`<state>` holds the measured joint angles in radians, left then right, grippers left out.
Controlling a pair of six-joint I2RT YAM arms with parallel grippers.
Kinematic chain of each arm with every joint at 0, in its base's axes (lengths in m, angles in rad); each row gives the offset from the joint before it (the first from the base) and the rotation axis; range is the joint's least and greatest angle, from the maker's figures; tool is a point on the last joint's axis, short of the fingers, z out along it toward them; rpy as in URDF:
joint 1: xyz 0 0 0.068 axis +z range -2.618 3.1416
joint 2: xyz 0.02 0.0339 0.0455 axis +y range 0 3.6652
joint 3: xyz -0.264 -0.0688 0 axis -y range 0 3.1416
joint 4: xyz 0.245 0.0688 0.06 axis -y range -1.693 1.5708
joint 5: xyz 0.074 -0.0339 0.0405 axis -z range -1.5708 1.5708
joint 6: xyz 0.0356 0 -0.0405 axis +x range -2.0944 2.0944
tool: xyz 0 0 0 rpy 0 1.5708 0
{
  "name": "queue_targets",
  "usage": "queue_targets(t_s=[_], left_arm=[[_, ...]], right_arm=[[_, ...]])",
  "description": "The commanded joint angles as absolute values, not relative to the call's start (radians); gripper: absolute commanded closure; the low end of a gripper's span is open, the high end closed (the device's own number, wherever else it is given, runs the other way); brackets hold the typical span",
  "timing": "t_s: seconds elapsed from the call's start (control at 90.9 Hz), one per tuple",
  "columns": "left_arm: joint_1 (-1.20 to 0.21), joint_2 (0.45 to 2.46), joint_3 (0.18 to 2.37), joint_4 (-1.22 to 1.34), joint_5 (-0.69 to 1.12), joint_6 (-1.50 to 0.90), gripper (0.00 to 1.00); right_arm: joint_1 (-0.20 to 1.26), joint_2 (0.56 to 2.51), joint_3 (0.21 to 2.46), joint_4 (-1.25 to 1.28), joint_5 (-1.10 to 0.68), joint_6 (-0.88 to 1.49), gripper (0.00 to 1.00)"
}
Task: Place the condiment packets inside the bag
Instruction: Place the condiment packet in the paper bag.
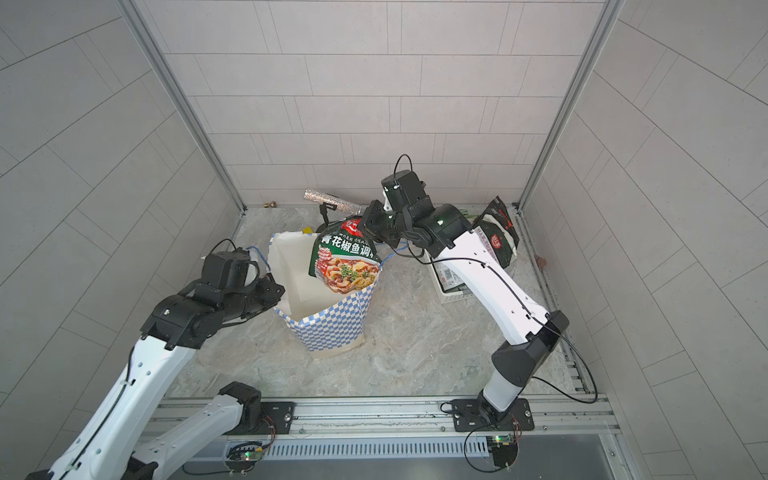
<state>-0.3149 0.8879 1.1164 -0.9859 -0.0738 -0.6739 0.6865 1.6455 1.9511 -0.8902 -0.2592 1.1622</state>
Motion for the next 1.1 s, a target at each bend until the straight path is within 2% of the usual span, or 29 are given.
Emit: queue_targets(t_s=[0.0,0.176,0.33,0.495,0.594,0.671,0.781,0.925,0.98,1.09], left_arm=[[-0.323,0.902,1.106,-0.974,-0.079,-0.68,1.0],[-0.34,0.914,1.104,-0.973,-0.09,-0.684,1.0],[-0.351,0.92,1.093,-0.967,-0.093,-0.69,1.0],[-0.364,0.93,1.094,-0.966,-0.096,-0.69,1.0],[-0.367,0.931,1.095,-0.966,-0.102,-0.685,1.0],[-0.368,0.936,1.098,-0.967,-0.108,-0.678,1.0],[-0.367,0.941,1.108,-0.977,-0.11,-0.665,1.0],[-0.367,0.933,1.102,-0.972,-0.107,-0.673,1.0],[-0.367,0.929,1.092,-0.958,-0.09,-0.68,1.0],[-0.37,0.931,1.097,-0.933,-0.032,-0.646,1.0]], right_arm=[[0.699,1.603,1.936,-0.773,-0.316,1.274,1.0],[0.749,1.554,1.906,-0.666,-0.258,1.354,1.0],[0.802,1.491,1.75,-0.53,-0.186,1.467,1.0],[0.844,1.47,1.58,-0.387,-0.202,1.578,1.0],[0.862,1.465,1.56,-0.36,-0.234,1.583,1.0],[0.865,1.471,1.612,-0.405,-0.272,1.527,1.0],[0.859,1.49,1.746,-0.619,-0.297,1.382,1.0],[0.817,1.525,1.872,-0.868,-0.246,1.197,1.0],[0.813,1.545,1.865,-0.834,-0.279,1.14,1.0],[0.815,1.631,1.838,-0.675,-0.524,1.033,1.0]])
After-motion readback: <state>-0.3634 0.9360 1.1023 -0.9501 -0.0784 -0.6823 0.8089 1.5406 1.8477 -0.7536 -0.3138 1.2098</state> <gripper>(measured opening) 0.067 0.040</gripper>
